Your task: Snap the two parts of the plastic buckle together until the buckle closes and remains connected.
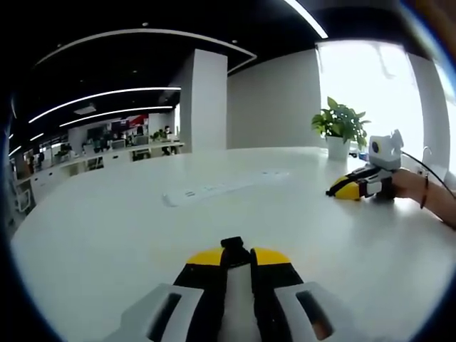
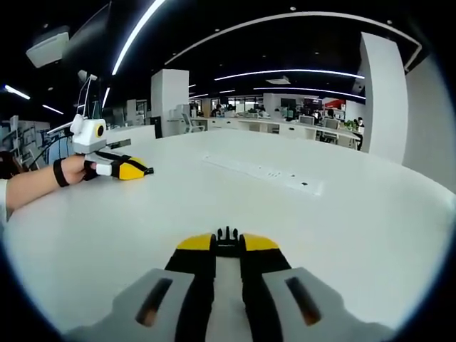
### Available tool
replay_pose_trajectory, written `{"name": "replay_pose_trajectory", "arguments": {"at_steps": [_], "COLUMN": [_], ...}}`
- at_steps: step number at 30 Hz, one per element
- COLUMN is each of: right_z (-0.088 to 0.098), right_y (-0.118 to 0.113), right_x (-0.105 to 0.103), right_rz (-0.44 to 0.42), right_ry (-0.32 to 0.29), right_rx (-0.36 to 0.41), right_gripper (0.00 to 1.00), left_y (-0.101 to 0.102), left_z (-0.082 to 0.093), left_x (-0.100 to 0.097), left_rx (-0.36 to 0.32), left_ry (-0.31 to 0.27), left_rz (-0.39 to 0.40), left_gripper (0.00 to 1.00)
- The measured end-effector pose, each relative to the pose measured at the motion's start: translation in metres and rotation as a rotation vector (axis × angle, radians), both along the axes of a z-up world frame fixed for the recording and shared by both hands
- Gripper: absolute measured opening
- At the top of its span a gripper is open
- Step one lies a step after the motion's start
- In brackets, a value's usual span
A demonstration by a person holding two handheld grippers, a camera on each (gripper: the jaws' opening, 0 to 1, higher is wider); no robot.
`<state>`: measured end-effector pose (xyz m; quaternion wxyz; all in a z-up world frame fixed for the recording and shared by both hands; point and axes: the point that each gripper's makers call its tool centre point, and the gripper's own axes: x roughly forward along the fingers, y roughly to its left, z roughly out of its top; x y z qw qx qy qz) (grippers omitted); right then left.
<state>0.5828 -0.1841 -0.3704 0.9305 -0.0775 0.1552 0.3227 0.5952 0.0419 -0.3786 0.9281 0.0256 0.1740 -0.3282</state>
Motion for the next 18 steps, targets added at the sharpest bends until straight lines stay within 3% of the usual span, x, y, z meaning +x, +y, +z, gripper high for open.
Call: {"name": "replay_pose_trajectory", "arguments": {"at_steps": [18], "right_z": [0.0017], "right_y": [0.0000], "right_x": [-0.0007], "right_rz": [0.001], "right_ry": [0.001], "right_rx": [0.001], "right_gripper": [0.12], "left_y": [0.0022], "left_z": [0.0001], "left_x": [0.0004], "left_rx": [0.002], "left_ry": [0.006], "left_rz": [0.004], "left_gripper": [0.12]}}
